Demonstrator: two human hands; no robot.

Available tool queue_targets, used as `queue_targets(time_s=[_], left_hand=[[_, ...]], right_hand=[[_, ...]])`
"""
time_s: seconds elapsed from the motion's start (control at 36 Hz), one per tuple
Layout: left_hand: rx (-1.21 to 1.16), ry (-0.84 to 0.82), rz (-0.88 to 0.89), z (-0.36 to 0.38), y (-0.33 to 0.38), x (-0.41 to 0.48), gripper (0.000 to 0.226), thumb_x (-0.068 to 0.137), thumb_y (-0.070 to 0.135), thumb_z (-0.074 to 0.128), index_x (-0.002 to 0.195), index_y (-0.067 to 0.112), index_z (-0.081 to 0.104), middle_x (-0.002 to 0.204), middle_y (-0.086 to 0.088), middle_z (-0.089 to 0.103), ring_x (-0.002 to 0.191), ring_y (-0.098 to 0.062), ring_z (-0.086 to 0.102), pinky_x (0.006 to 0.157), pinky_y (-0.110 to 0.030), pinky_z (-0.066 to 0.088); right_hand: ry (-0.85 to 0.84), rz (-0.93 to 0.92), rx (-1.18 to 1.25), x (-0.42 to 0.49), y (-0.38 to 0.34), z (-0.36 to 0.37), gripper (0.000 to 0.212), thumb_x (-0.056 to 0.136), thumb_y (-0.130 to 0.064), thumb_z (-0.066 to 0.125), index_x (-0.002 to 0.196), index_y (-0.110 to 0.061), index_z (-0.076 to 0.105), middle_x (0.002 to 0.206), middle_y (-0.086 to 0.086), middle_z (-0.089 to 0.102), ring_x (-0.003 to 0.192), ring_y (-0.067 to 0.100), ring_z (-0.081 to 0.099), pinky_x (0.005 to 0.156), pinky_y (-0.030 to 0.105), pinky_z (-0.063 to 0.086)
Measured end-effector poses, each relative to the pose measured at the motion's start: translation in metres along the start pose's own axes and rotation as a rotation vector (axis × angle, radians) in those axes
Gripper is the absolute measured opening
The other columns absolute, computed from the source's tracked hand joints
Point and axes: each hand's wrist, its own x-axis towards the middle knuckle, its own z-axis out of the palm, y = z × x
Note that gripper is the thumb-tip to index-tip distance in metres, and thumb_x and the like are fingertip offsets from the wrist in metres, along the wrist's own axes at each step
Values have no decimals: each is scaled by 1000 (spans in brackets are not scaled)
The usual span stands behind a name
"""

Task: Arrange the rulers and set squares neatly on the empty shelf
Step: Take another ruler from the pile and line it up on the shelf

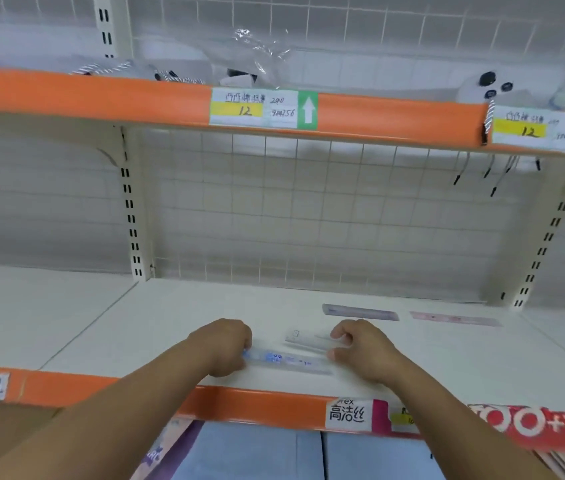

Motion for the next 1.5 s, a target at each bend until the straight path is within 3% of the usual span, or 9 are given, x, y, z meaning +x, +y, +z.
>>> queue_targets(time_s=[0.47,0.89,1.08,1.22,1.36,1.5], left_hand=[[-57,-20,65,17,19,33,34,90,27,61,123,22,60,125,2,57,112,-17,53,94,-30,47],[-57,-6,-24,19,11,34,44,88,32,65,131,28,56,130,7,54,119,-13,50,97,-27,43],[-51,-17,-32,24,11,34,47,88,34,65,132,28,55,133,7,53,122,-14,49,100,-27,41],[-54,-13,-47,25,11,34,47,87,35,66,132,28,54,133,8,53,122,-14,49,99,-27,42],[-52,-17,-84,25,11,34,51,86,38,67,133,27,51,135,7,50,125,-14,47,102,-29,41],[-31,-43,-156,22,8,30,56,83,43,68,132,22,51,133,5,52,122,-16,50,100,-30,42]], right_hand=[[-11,124,-116,3,56,-13,20,82,-40,68,91,-40,50,106,-9,56,101,15,55,92,33,44],[-53,131,-116,5,81,-21,23,78,-40,73,87,-44,52,106,-9,54,106,15,55,95,31,45],[-50,131,-99,7,85,-20,32,78,-39,74,109,-32,67,106,-10,54,110,15,54,95,28,44],[-66,141,-90,7,87,-20,36,78,-39,74,113,-30,65,118,-7,54,116,16,52,100,29,42],[-78,126,-109,6,85,-21,36,80,-40,72,113,-31,64,112,-8,48,117,18,49,101,31,41],[-92,102,-122,6,84,-23,21,81,-38,71,96,-39,56,107,-8,45,113,17,48,98,28,41]])
